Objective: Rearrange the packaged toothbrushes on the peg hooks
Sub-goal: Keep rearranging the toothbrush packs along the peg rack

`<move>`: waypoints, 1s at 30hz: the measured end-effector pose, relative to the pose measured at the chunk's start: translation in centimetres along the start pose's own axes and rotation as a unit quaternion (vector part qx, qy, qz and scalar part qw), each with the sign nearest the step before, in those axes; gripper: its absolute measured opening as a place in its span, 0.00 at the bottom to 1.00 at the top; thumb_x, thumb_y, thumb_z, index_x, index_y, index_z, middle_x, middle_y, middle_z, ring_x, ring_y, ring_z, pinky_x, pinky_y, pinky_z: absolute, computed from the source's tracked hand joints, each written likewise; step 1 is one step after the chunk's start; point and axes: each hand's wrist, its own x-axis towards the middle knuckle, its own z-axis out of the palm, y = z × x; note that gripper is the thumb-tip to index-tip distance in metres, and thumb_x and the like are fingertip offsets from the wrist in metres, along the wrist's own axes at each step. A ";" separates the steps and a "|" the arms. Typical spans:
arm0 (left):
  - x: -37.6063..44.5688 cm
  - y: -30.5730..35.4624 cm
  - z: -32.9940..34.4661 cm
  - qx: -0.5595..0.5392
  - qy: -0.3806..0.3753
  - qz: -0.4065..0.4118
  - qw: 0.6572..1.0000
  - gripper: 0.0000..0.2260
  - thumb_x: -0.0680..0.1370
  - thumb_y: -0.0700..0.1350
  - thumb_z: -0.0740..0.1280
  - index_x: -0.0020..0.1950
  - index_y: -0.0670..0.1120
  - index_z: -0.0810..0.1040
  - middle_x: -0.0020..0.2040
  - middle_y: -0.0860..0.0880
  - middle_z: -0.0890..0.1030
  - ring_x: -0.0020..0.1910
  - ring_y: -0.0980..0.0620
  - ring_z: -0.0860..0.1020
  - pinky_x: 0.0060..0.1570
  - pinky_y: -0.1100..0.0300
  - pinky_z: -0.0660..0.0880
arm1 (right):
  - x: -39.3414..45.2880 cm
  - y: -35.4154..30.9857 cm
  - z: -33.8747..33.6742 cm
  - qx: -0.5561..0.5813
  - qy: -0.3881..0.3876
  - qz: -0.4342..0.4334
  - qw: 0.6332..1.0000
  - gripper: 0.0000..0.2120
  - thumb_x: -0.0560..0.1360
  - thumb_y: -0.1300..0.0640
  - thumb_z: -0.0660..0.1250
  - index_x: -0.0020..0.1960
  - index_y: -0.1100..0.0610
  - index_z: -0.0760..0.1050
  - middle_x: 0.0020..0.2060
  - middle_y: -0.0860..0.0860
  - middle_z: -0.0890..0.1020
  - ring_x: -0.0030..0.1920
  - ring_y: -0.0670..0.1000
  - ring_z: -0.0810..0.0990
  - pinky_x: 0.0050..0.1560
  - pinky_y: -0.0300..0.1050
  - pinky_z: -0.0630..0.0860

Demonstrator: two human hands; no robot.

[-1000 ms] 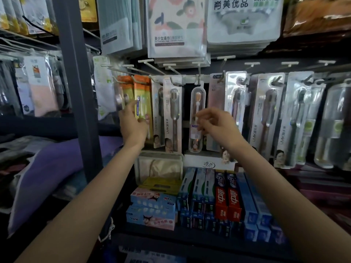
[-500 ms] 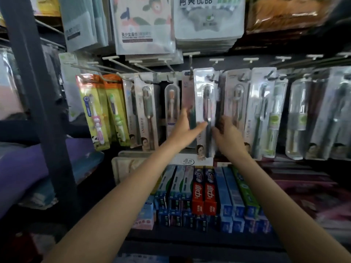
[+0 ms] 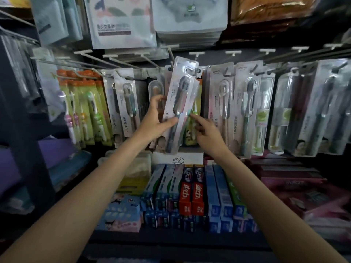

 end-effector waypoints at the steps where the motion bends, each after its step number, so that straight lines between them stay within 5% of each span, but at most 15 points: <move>1: 0.1 0.0 -0.2 0.009 -0.008 0.002 1.000 0.29 0.74 0.38 0.68 0.69 0.44 0.55 0.58 0.53 0.70 0.48 0.68 0.71 0.49 0.76 0.66 | 0.2 0.3 0.2 -0.003 0.023 0.000 1.000 0.29 0.72 0.75 0.56 0.69 0.54 0.67 0.57 0.59 0.71 0.55 0.56 0.71 0.54 0.45 0.72; 3: 0.2 0.1 -0.2 0.028 -0.014 0.006 0.999 0.29 0.75 0.38 0.67 0.70 0.44 0.54 0.55 0.57 0.70 0.47 0.67 0.70 0.50 0.74 0.64 | 0.4 0.5 0.5 -0.006 0.083 0.017 0.996 0.25 0.73 0.73 0.57 0.66 0.56 0.71 0.52 0.55 0.71 0.49 0.52 0.69 0.46 0.36 0.69; 7: 0.2 0.1 -0.2 0.064 -0.003 0.013 0.998 0.28 0.76 0.39 0.66 0.71 0.44 0.53 0.49 0.62 0.67 0.50 0.60 0.70 0.46 0.74 0.61 | 1.1 -0.1 1.1 0.046 0.149 0.090 0.984 0.20 0.77 0.64 0.61 0.68 0.58 0.63 0.59 0.60 0.74 0.57 0.58 0.75 0.57 0.49 0.74; 11: 0.2 0.1 -0.8 0.078 0.000 0.027 0.997 0.27 0.76 0.38 0.66 0.70 0.43 0.55 0.50 0.63 0.66 0.53 0.60 0.68 0.50 0.72 0.62 | 1.8 -0.9 1.4 0.059 0.132 0.139 0.980 0.26 0.77 0.63 0.63 0.71 0.61 0.55 0.62 0.61 0.73 0.61 0.58 0.73 0.55 0.46 0.72; 19: 0.5 0.0 -2.3 0.094 -0.028 0.040 0.994 0.30 0.75 0.40 0.67 0.71 0.45 0.54 0.56 0.55 0.68 0.56 0.53 0.71 0.55 0.62 0.63 | 0.3 -2.0 1.5 -0.032 0.133 0.069 0.988 0.16 0.75 0.67 0.62 0.62 0.63 0.65 0.51 0.59 0.77 0.50 0.56 0.76 0.43 0.47 0.74; 25: 0.5 -0.3 -2.6 0.056 -0.052 0.029 0.997 0.31 0.75 0.41 0.68 0.71 0.48 0.53 0.52 0.59 0.70 0.60 0.51 0.70 0.63 0.53 0.65 | -0.9 -3.3 -0.3 0.009 0.071 0.100 0.992 0.26 0.75 0.63 0.66 0.69 0.60 0.60 0.53 0.57 0.79 0.52 0.55 0.78 0.51 0.48 0.77; 30: 0.2 -0.1 -2.5 0.056 -0.057 0.041 0.996 0.30 0.76 0.40 0.66 0.71 0.46 0.53 0.54 0.57 0.69 0.59 0.52 0.70 0.60 0.57 0.64 | -2.1 -3.9 -0.9 -0.144 0.082 0.058 0.985 0.29 0.74 0.70 0.59 0.71 0.56 0.56 0.36 0.53 0.74 0.39 0.58 0.76 0.34 0.49 0.71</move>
